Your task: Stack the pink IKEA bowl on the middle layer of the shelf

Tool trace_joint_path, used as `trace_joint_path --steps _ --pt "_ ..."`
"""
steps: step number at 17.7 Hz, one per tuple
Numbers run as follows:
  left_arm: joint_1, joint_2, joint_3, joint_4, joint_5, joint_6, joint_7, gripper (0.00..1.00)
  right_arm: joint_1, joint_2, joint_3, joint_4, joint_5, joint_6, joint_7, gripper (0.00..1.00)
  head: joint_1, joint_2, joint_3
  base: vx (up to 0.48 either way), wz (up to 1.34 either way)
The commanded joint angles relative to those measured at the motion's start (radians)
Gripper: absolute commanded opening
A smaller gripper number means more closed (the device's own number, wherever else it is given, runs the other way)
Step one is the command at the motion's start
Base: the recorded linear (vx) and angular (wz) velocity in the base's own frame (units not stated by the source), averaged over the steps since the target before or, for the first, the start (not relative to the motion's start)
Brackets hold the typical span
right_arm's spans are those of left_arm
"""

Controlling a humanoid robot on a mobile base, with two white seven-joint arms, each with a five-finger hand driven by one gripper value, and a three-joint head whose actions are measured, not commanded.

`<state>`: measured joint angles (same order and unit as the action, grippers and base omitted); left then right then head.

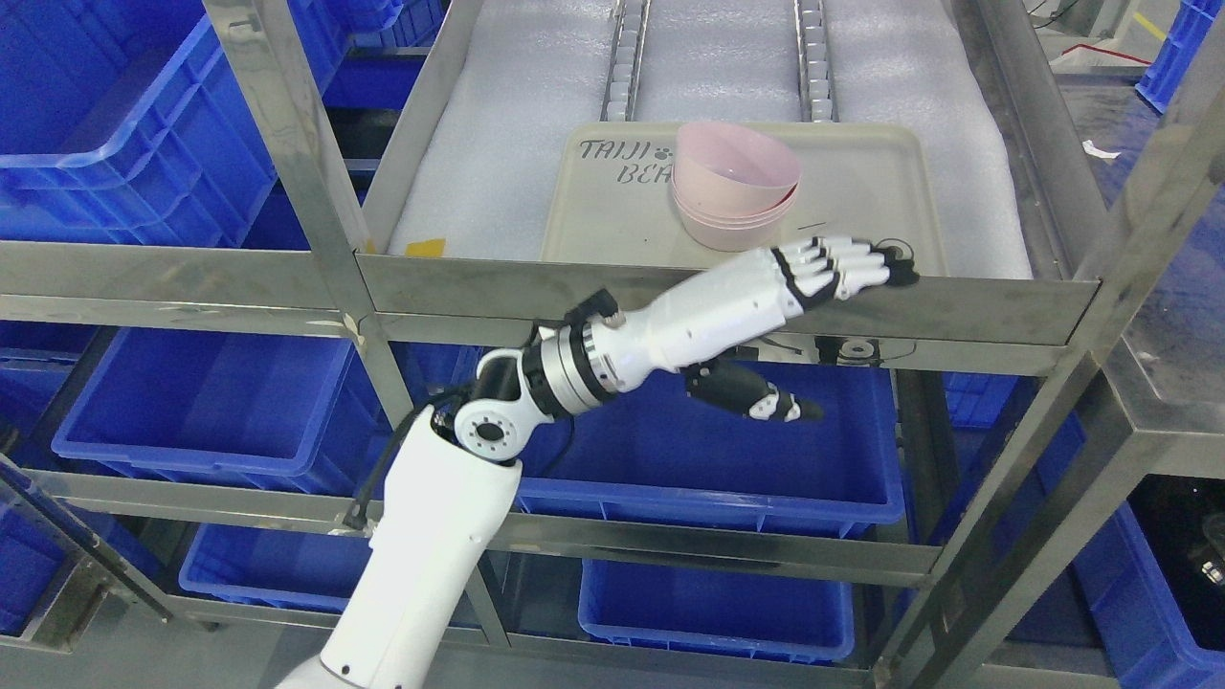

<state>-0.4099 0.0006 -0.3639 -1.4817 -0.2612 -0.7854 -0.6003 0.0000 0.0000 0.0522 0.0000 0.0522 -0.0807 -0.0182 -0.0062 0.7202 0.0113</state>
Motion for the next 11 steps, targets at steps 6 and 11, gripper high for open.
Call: trace_joint_path --steps 6,11 --pt "0.604 0.017 -0.049 0.092 0.086 0.000 0.011 1.00 0.003 -0.017 0.000 -0.017 0.000 -0.001 0.000 1.00 0.0000 0.000 0.000 -0.010 -0.05" --pt "0.665 0.017 0.032 0.093 0.142 0.002 0.395 0.98 0.003 -0.017 0.000 -0.017 0.000 -0.001 0.000 1.00 0.0000 0.000 0.000 0.009 0.04"
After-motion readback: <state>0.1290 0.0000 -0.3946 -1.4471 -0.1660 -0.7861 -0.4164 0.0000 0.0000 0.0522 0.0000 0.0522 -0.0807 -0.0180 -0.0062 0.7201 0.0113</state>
